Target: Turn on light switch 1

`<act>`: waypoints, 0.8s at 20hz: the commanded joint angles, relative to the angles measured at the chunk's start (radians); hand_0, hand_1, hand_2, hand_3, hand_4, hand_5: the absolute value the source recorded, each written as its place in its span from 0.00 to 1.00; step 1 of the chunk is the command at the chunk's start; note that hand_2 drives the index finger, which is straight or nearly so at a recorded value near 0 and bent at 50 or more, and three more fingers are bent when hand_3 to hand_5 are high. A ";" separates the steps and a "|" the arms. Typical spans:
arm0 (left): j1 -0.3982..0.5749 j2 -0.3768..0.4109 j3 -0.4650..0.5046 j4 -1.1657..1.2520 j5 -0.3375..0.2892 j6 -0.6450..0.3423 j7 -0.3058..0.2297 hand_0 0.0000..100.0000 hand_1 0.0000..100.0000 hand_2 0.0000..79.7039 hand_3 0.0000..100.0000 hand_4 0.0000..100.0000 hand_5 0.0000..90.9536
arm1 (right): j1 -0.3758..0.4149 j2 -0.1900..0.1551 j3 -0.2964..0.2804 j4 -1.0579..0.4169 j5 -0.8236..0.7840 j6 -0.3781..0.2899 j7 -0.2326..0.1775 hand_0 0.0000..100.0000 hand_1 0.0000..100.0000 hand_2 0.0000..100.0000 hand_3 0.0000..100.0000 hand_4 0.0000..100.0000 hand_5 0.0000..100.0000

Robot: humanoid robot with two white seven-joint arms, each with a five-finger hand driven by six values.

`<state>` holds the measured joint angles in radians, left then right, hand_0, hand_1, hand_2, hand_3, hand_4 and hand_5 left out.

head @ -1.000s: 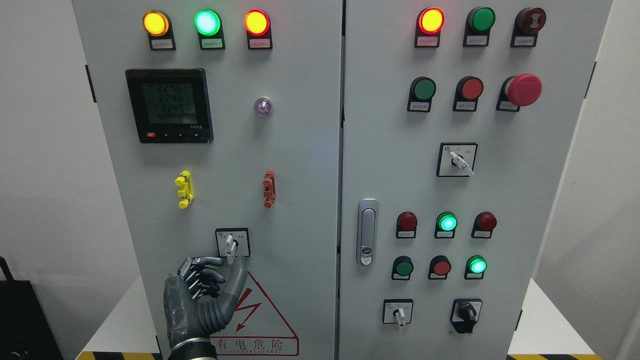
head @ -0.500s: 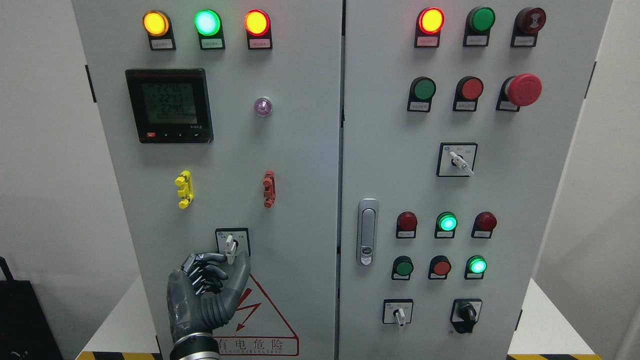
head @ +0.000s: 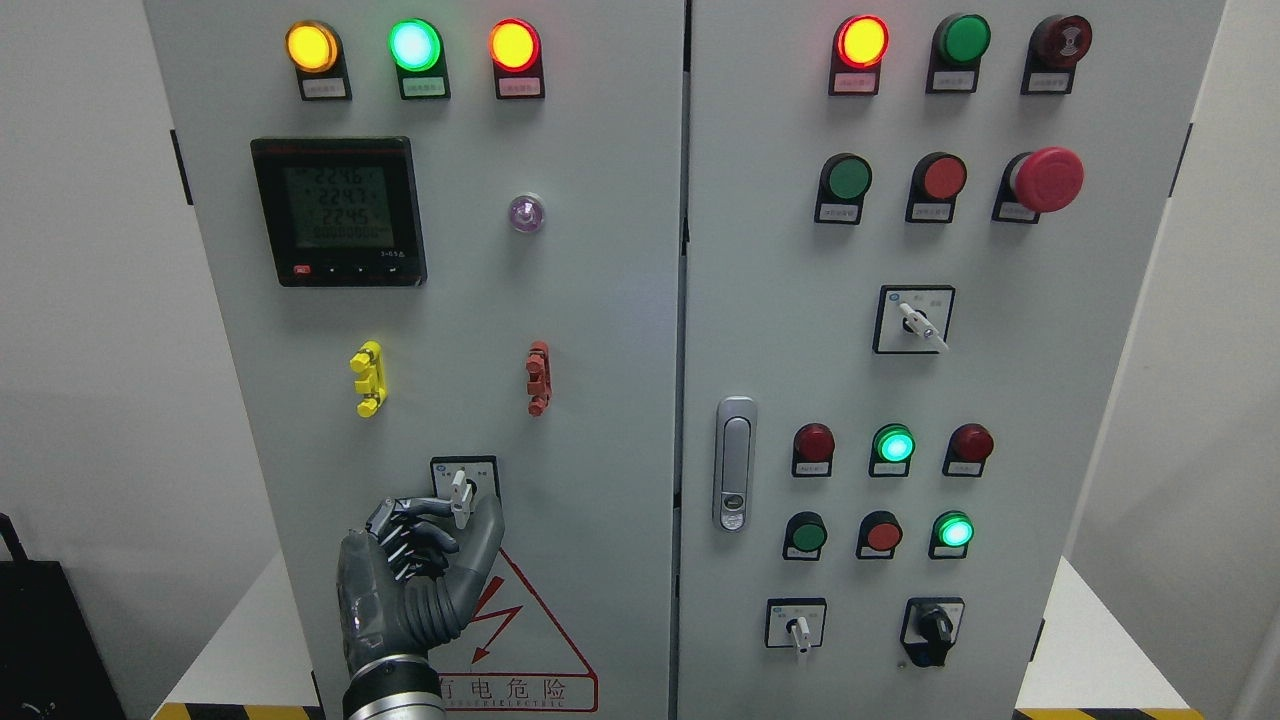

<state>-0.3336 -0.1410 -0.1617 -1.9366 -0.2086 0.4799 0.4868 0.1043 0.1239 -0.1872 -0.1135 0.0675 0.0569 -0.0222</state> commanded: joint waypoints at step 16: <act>-0.005 -0.002 0.001 -0.001 0.000 0.006 -0.001 0.16 0.69 0.74 0.87 0.88 0.83 | 0.000 0.000 -0.001 0.000 0.000 0.001 0.001 0.00 0.00 0.00 0.00 0.00 0.00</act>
<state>-0.3388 -0.1422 -0.1613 -1.9373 -0.2087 0.4863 0.4867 0.1043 0.1241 -0.1873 -0.1135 0.0675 0.0569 -0.0223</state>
